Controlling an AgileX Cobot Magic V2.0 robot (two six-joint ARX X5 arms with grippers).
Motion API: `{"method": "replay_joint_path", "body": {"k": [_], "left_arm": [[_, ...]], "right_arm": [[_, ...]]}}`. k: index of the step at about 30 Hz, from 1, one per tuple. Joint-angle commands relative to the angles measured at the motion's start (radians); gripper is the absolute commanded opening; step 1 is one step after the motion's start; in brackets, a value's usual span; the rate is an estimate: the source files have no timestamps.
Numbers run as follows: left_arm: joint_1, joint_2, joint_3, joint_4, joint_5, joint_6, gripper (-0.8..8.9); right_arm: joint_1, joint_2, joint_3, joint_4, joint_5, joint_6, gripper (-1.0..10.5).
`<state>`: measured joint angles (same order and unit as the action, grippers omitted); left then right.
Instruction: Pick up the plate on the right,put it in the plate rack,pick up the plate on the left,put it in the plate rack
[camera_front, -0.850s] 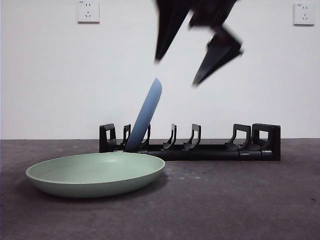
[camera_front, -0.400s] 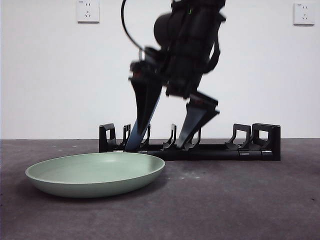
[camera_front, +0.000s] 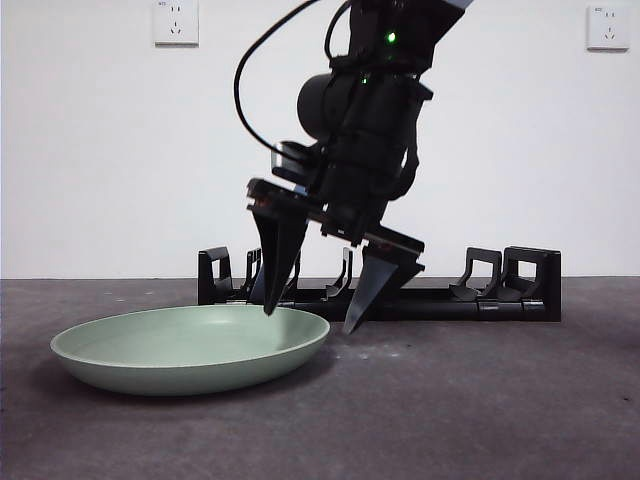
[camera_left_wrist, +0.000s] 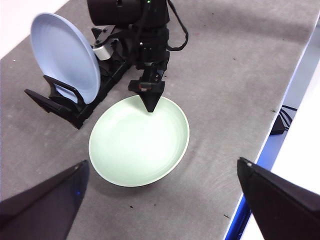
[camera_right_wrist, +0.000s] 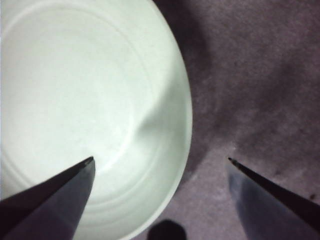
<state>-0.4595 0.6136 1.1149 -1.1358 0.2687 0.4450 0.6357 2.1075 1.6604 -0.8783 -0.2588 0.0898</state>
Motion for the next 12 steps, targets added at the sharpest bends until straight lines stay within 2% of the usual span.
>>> {"method": "replay_joint_path", "body": {"k": [1, 3, 5, 12], "left_arm": [[-0.015, 0.007, 0.002, 0.007, -0.002, 0.012, 5.03], [-0.026, 0.014, 0.002, 0.007, -0.006, 0.012, 5.03], [-0.035, 0.023, 0.002, 0.008, -0.008, 0.012, 5.03], [-0.073, 0.047, 0.002, 0.007, -0.008, 0.012, 5.03]], "right_arm": [[0.009, 0.024, -0.005, 0.01, -0.002, 0.016, 3.8], [0.013, 0.024, -0.005, 0.017, -0.002, 0.016, 2.7], [0.013, 0.024, -0.005, 0.019, -0.002, 0.017, 2.0], [0.013, 0.042, -0.005, 0.019, 0.0, 0.042, 1.8]]}}
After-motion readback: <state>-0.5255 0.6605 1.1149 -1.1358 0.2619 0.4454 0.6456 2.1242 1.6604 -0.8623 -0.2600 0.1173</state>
